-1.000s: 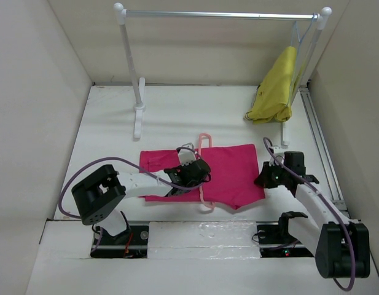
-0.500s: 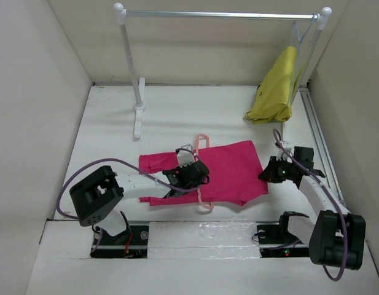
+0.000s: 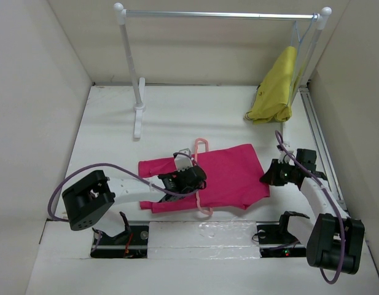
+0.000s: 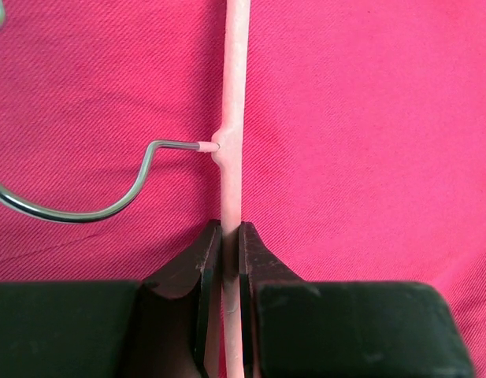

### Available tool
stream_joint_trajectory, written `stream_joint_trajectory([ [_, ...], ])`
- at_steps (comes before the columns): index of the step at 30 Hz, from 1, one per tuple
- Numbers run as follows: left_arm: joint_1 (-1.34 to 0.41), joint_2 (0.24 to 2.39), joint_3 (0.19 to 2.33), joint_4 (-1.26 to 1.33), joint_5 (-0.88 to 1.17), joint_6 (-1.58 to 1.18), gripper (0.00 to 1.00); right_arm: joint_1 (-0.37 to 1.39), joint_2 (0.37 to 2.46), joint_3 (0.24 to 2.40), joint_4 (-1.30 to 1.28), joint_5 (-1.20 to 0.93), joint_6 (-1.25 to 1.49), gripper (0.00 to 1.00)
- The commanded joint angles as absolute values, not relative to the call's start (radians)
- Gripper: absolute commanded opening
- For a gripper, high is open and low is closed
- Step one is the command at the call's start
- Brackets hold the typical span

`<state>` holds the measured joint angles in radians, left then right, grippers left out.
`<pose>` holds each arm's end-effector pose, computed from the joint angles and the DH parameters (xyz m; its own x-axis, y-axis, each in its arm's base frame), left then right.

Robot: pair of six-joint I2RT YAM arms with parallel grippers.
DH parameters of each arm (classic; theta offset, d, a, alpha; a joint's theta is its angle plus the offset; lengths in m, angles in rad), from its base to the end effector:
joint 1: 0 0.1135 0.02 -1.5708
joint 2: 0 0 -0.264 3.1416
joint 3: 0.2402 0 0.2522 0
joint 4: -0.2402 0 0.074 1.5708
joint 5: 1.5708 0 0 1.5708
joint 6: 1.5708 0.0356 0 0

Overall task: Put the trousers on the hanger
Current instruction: Place the trousers on the hanger, then place the hanger at the clothesline.

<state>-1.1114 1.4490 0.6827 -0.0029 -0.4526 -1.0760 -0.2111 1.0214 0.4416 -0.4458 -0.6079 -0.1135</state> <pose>0.1391 -0.2460 0.1752 -0.7332 -0.3027 -0.6089 0.0452 0.8717 -0.4879 0.1739 -0.0165 0.1664 -0.8173 0.0801 -0.5706 -0.2115 0.8794 0.4265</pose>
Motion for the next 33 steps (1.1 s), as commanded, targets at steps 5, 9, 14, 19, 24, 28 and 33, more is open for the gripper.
stream_joint_trajectory([
  [5, -1.104, 1.384, 0.693, -0.307, -0.615, -1.083, 0.00, -0.244, 0.980, 0.442, -0.426, -0.465, -0.146, 0.00],
  [9, -1.086, 1.388, 0.689, -0.310, -0.621, -1.083, 0.00, -0.244, 0.873, 0.410, -0.463, -0.430, -0.101, 0.00],
  [14, -1.058, 1.405, 0.701, -0.271, -0.598, -1.048, 0.00, -0.244, 0.723, 0.359, -0.488, -0.420, -0.043, 0.00],
  [19, -1.089, 1.402, 0.793, -0.307, -0.604, -0.997, 0.00, -0.244, 0.776, 0.388, -0.489, -0.462, -0.113, 0.29],
  [24, -1.118, 1.359, 0.888, -0.359, -0.615, -0.974, 0.00, -0.230, 0.844, 0.489, -0.538, -0.546, -0.167, 0.65],
  [28, -1.118, 1.318, 0.926, -0.330, -0.595, -0.957, 0.00, -0.157, 0.841, 0.638, -0.598, -0.569, -0.204, 0.70],
  [33, -1.118, 1.281, 0.968, -0.302, -0.592, -0.942, 0.00, 0.075, 0.831, 0.727, -0.534, -0.666, -0.071, 0.62],
])
